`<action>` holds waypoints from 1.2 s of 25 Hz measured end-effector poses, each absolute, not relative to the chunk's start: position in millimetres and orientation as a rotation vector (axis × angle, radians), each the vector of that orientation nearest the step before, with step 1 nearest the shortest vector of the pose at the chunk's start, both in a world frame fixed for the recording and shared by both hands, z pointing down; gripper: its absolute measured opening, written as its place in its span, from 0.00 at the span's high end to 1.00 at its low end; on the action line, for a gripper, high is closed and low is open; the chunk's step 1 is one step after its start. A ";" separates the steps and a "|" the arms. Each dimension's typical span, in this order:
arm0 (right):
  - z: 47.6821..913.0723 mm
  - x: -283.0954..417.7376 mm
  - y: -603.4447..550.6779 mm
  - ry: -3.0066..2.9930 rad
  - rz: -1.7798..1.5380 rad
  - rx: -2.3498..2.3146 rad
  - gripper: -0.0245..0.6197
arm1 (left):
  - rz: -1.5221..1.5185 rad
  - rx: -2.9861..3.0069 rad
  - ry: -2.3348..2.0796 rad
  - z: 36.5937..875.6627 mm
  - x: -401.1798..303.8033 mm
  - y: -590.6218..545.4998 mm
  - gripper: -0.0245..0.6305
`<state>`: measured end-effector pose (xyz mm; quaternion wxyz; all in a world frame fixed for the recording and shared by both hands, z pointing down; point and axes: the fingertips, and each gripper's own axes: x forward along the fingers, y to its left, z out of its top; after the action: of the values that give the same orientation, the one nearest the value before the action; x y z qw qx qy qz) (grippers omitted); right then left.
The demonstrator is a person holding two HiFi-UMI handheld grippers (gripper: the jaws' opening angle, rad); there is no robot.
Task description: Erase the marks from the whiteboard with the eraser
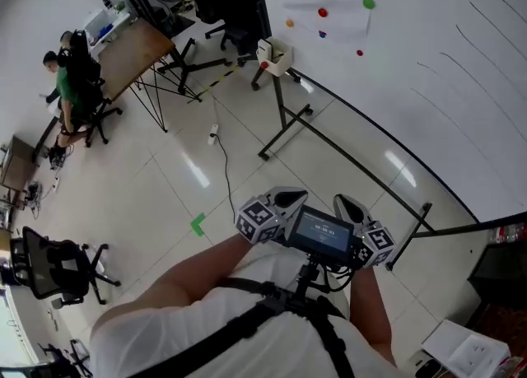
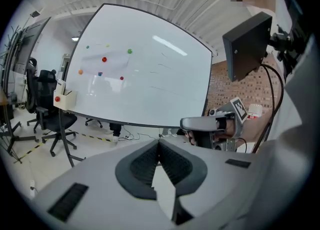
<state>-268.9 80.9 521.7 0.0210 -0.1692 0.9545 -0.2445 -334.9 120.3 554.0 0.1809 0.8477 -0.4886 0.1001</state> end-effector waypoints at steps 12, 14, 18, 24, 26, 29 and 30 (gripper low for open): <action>515.8 -314.7 4.7 2.993 -0.773 -0.692 0.93 | 0.298 2.538 -1.225 551.1 -370.5 27.0 0.96; 509.2 -334.0 -7.2 3.006 -0.760 -0.689 0.93 | 0.265 2.530 -1.230 544.9 -389.0 9.3 0.96; 501.8 -373.7 -35.8 3.025 -0.760 -0.671 0.93 | 0.261 2.514 -1.239 549.5 -429.5 -26.4 0.96; 497.1 -411.9 -78.3 3.007 -0.750 -0.725 0.93 | 0.259 2.518 -1.221 549.6 -476.5 -71.3 0.96; 494.8 -424.6 -90.4 2.997 -0.746 -0.749 0.93 | 0.258 2.537 -1.204 546.1 -490.2 -84.3 0.96; 491.3 -448.2 -105.4 2.994 -0.735 -0.767 0.93 | 0.234 2.557 -1.176 537.8 -510.3 -101.1 0.96; 490.2 -457.3 -110.1 2.997 -0.730 -0.768 0.93 | 0.219 2.563 -1.169 535.4 -517.3 -106.3 0.96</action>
<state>-457.3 -110.1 490.2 -0.0184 -0.2417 0.9426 -0.2296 -517.3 -106.3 535.4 0.1576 0.8958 -0.4085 0.0767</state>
